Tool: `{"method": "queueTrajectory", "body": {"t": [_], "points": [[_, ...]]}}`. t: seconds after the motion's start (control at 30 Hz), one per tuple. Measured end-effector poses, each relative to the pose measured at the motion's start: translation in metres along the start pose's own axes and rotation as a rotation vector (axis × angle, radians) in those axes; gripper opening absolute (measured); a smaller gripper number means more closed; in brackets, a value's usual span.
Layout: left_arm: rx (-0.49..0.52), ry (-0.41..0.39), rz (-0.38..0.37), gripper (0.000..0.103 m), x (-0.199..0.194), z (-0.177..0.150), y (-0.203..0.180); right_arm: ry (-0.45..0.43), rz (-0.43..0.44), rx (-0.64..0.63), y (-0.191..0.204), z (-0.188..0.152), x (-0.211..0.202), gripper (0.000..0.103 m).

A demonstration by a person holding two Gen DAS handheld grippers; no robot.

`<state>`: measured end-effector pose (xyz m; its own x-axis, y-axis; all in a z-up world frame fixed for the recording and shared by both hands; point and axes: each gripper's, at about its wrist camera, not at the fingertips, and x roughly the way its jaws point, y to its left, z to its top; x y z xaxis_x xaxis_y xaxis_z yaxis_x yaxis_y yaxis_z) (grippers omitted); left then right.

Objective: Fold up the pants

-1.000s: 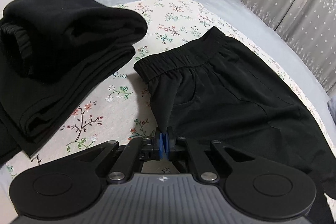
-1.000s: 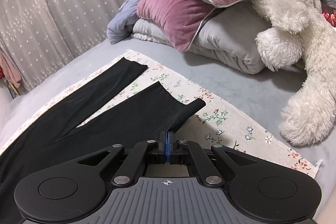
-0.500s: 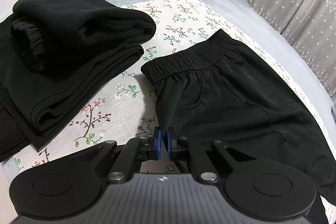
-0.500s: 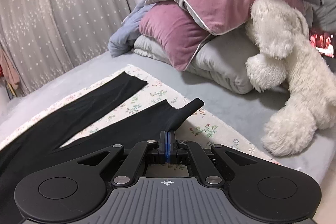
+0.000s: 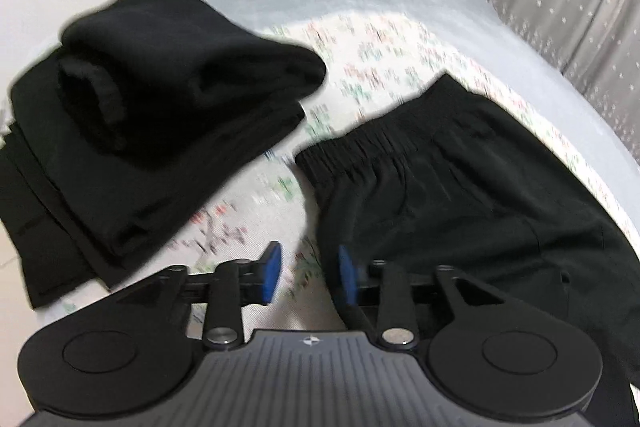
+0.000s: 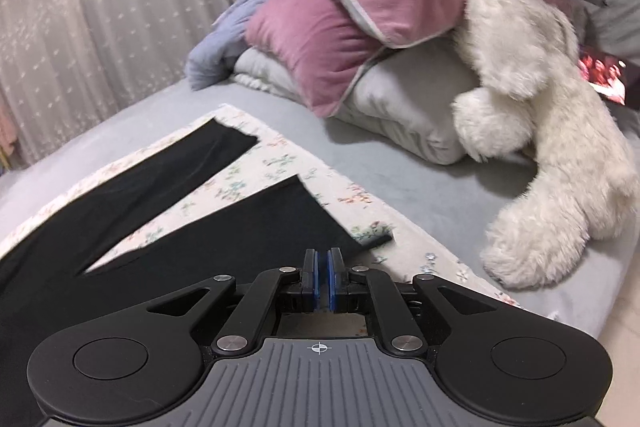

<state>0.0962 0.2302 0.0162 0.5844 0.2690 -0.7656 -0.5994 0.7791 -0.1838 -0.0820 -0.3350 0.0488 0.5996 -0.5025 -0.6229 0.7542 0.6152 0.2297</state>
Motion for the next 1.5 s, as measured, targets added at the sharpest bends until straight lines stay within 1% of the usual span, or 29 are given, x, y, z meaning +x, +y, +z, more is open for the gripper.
{"method": "queueTrajectory", "body": {"t": [0.03, 0.07, 0.1, 0.17, 0.2, 0.23, 0.27, 0.3, 0.37, 0.4, 0.43, 0.47, 0.53, 0.6, 0.67, 0.73, 0.8, 0.83, 0.87, 0.93, 1.03, 1.13, 1.2, 1.33, 1.5], "points": [[-0.006, -0.025, 0.008, 0.064, -0.005, 0.002, 0.002, -0.007, 0.0, 0.005, -0.001, 0.0, -0.001, 0.01], [-0.021, -0.055, 0.018, 0.071, -0.01, 0.004, 0.005, -0.023, -0.001, 0.007, -0.001, 0.0, -0.003, 0.011], [-0.047, -0.081, 0.025, 0.074, -0.015, 0.006, 0.009, -0.04, -0.003, 0.004, -0.001, 0.0, -0.005, 0.012], [-0.121, -0.138, 0.023, 0.075, -0.026, 0.008, 0.017, -0.088, -0.014, -0.006, 0.002, 0.0, -0.011, 0.015], [-0.132, -0.161, 0.019, 0.075, -0.029, 0.009, 0.017, -0.123, -0.026, -0.014, 0.004, 0.0, -0.015, 0.015], [-0.115, -0.181, 0.014, 0.075, -0.031, 0.009, 0.013, -0.15, -0.033, -0.026, 0.007, 0.0, -0.017, 0.021], [-0.075, -0.191, 0.0, 0.075, -0.031, 0.008, 0.006, -0.176, -0.035, -0.051, 0.012, -0.001, -0.019, 0.028], [-0.023, -0.189, -0.033, 0.075, -0.029, 0.007, -0.004, -0.189, -0.029, -0.08, 0.018, -0.001, -0.021, 0.032], [0.064, -0.162, -0.11, 0.076, -0.024, -0.001, -0.025, -0.192, 0.008, -0.146, 0.03, -0.002, -0.018, 0.045], [0.115, -0.144, -0.149, 0.077, -0.021, -0.007, -0.037, -0.189, 0.032, -0.185, 0.04, -0.004, -0.016, 0.047], [0.176, -0.125, -0.186, 0.078, -0.018, -0.015, -0.053, -0.181, 0.049, -0.214, 0.048, -0.005, -0.013, 0.05], [0.229, -0.113, -0.212, 0.079, -0.015, -0.023, -0.066, -0.155, 0.085, -0.26, 0.061, -0.006, -0.007, 0.055], [0.329, -0.089, -0.254, 0.079, -0.011, -0.041, -0.092, -0.074, 0.18, -0.329, 0.083, -0.01, 0.008, 0.061], [0.42, -0.068, -0.276, 0.079, -0.007, -0.059, -0.114, 0.009, 0.243, -0.382, 0.106, -0.015, 0.026, 0.061], [0.478, -0.026, -0.278, 0.079, -0.001, -0.078, -0.128, 0.075, 0.271, -0.43, 0.125, -0.022, 0.041, 0.061], [0.509, 0.033, -0.28, 0.079, 0.011, -0.089, -0.137, 0.164, 0.278, -0.471, 0.14, -0.03, 0.062, 0.061], [0.521, 0.102, -0.255, 0.079, 0.028, -0.095, -0.141, 0.257, 0.251, -0.5, 0.146, -0.041, 0.083, 0.061], [0.516, 0.128, -0.238, 0.079, 0.036, -0.097, -0.141, 0.295, 0.22, -0.512, 0.147, -0.043, 0.095, 0.061], [0.514, 0.12, -0.232, 0.08, 0.04, -0.097, -0.141, 0.296, 0.209, -0.512, 0.146, -0.044, 0.101, 0.067], [0.53, 0.097, -0.216, 0.08, 0.042, -0.094, -0.142, 0.288, 0.198, -0.496, 0.145, -0.037, 0.111, 0.074], [0.517, 0.103, -0.216, 0.08, 0.044, -0.089, -0.14, 0.292, 0.198, -0.448, 0.138, -0.024, 0.129, 0.075], [0.509, 0.104, -0.211, 0.08, 0.043, -0.086, -0.144, 0.28, 0.183, -0.434, 0.131, -0.014, 0.144, 0.075], [0.481, 0.106, -0.214, 0.08, 0.043, -0.08, -0.144, 0.269, 0.162, -0.426, 0.129, -0.006, 0.156, 0.077], [0.419, 0.105, -0.237, 0.08, 0.044, -0.063, -0.141, 0.247, 0.109, -0.392, 0.121, 0.008, 0.174, 0.078], [0.403, 0.062, -0.193, 0.08, 0.054, -0.038, -0.142, 0.229, 0.057, -0.375, 0.114, 0.018, 0.186, 0.078]]}}
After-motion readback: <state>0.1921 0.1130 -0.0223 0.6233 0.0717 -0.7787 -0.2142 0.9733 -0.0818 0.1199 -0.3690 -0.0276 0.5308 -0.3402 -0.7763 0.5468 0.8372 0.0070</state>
